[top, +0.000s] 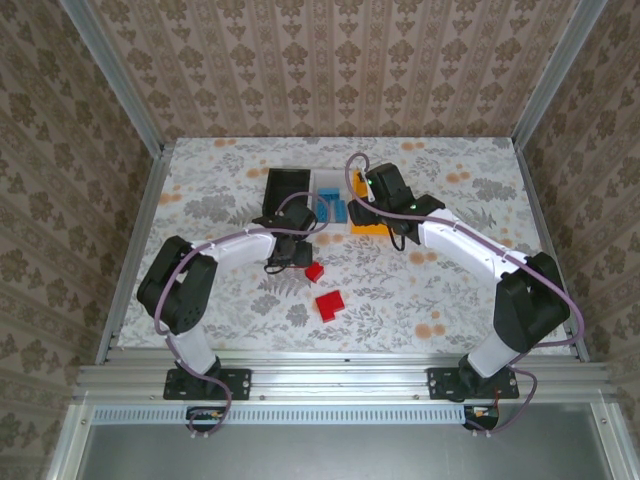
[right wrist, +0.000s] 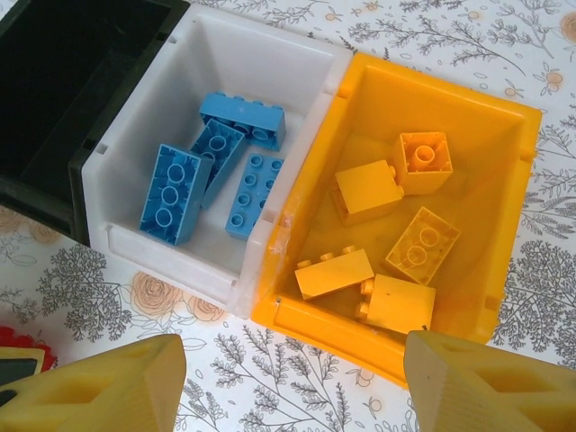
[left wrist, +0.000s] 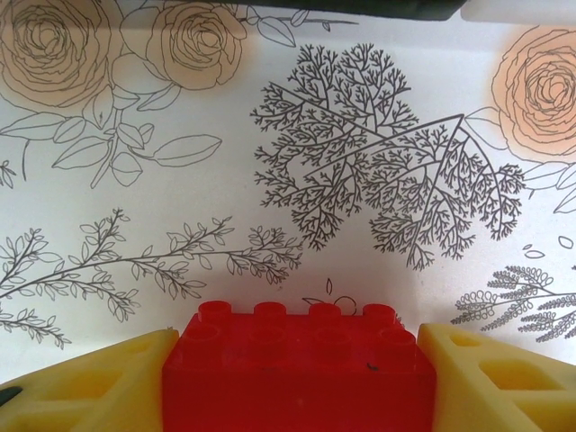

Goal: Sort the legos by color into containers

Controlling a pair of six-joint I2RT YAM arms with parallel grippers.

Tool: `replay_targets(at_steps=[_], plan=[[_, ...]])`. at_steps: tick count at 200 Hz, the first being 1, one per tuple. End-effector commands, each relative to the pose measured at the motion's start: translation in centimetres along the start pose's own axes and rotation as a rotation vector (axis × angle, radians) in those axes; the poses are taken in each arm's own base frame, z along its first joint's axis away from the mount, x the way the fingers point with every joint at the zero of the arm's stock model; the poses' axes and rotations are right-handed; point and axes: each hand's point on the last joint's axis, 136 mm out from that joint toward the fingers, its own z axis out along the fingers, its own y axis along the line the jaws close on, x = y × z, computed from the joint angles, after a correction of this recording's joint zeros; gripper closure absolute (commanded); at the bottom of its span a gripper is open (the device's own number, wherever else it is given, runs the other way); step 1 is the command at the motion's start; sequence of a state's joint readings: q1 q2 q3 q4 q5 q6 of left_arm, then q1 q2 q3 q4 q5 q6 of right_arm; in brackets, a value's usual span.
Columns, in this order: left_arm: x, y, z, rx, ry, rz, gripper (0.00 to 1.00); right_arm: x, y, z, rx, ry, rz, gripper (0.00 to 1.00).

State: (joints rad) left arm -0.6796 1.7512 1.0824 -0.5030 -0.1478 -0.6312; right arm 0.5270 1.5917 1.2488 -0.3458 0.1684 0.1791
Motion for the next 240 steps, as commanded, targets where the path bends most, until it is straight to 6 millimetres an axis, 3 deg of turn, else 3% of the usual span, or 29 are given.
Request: replay_targets(at_steps=[1,34,66,94,115,132,174,240], plan=[[-1.5,0.0,-2.7,-0.006,-0.054,0.030,0.37,-0.4,0.3,-1.0,-0.011,-0.027,0.003,0.34],[-5.3,0.3,-5.7,-0.004,-0.139,0.048,0.37,-0.4,0.4,-0.9,-0.014,-0.027,0.007,0.34],[-10.7,1.4,-7.9,-0.026,-0.225,0.041,0.38,-0.3,0.3,-1.0,-0.017,-0.031,0.011,0.34],[-15.0,2.3,-7.2,-0.040,-0.249,0.023,0.39,-0.1,0.4,-0.8,-0.025,-0.027,0.012,0.34],[-17.2,2.0,-6.0,-0.009,-0.238,0.012,0.39,0.3,0.4,-0.6,-0.030,-0.017,0.012,0.34],[-18.1,1.3,-4.9,0.001,-0.228,0.029,0.39,0.5,0.3,-0.5,-0.034,-0.015,0.015,0.34],[-18.8,2.0,-2.8,-0.052,-0.201,0.017,0.36,0.8,0.8,-0.2,-0.065,-0.007,0.030,0.34],[-18.9,1.3,-3.3,-0.026,-0.202,0.028,0.22,1.1,1.1,0.1,-0.075,0.002,0.033,0.34]])
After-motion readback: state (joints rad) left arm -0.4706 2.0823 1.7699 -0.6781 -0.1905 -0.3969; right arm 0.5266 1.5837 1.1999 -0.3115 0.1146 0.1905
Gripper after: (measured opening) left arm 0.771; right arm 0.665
